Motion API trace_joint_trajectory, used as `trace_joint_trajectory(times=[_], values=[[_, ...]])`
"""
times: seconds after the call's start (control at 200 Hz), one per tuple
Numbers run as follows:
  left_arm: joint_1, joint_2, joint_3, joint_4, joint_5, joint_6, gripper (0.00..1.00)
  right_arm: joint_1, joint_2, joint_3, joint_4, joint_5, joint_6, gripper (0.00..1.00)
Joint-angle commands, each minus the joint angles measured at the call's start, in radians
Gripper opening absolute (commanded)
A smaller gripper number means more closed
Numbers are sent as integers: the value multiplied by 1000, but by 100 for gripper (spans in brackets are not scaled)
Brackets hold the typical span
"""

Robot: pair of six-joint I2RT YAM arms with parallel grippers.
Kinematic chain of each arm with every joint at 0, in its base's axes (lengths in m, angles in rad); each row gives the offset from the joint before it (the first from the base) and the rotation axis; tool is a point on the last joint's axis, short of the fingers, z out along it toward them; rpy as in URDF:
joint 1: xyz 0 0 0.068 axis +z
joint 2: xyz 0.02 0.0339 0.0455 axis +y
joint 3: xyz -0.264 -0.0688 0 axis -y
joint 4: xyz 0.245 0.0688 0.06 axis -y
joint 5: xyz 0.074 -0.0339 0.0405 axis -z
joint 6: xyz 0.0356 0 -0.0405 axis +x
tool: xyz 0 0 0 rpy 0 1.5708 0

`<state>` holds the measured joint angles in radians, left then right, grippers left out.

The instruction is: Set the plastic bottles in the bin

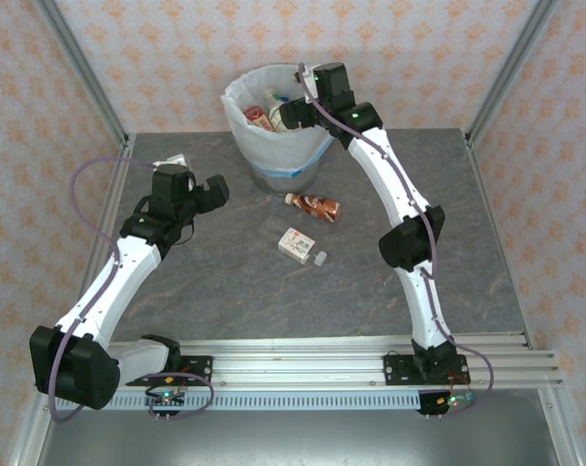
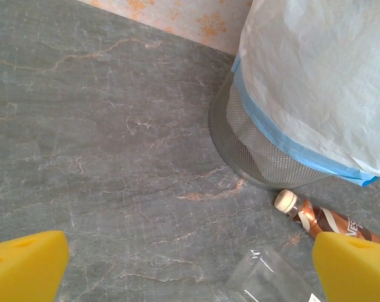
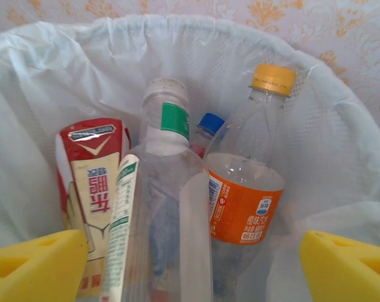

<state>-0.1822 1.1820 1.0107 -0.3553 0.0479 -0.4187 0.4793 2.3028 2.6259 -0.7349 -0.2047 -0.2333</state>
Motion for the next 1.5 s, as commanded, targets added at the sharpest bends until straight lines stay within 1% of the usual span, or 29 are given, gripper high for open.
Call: trace_joint_trajectory(times=[0.0, 0.11, 0.285, 0.465, 0.581, 0.621, 0.641, 0.701, 0.826, 1.031, 1.141, 1.236, 1.296, 1.401, 1.496], values=[[4, 17, 20, 1, 30, -6, 100, 2, -97, -3, -31, -37, -12, 88], [4, 20, 22, -4, 44, -1, 100, 1, -155, -90, 10, -46, -15, 89], [5, 13, -1, 2, 52, 4, 100, 2, -292, -282, 102, -47, -45, 90], [4, 34, -29, 19, 68, -33, 100, 1, -412, -434, 166, -54, -75, 91], [3, 44, -62, 63, 91, -97, 100, 2, -476, -522, 180, -47, -86, 92], [3, 47, -76, 81, 97, -110, 100, 1, -504, -567, 195, -43, -86, 93], [4, 48, -83, 87, 100, -146, 100, 1, -518, -591, 205, -38, -86, 93], [3, 53, -103, 104, 96, -193, 100, 2, -564, -670, 235, -23, -88, 96], [-12, 54, -152, 128, 92, -267, 100, 2, -649, -818, 265, 8, -88, 99], [-68, 54, -167, 68, 55, -330, 100, 1, -801, -1117, 440, 56, -39, 99], [-128, 77, -149, 36, 33, -380, 100, 1, -859, -1242, 508, 77, 8, 99], [-187, 113, -123, -6, -22, -445, 100, 1, -899, -1341, 563, 101, 65, 99], [-212, 130, -126, 10, -43, -482, 100, 2, -927, -1404, 604, 128, 115, 99], [-237, 166, -128, 32, -35, -550, 100, 1, -980, -1515, 685, 166, 186, 99], [-278, 197, -110, 27, -32, -572, 100, 2, -1014, -1587, 720, 211, 241, 99]])
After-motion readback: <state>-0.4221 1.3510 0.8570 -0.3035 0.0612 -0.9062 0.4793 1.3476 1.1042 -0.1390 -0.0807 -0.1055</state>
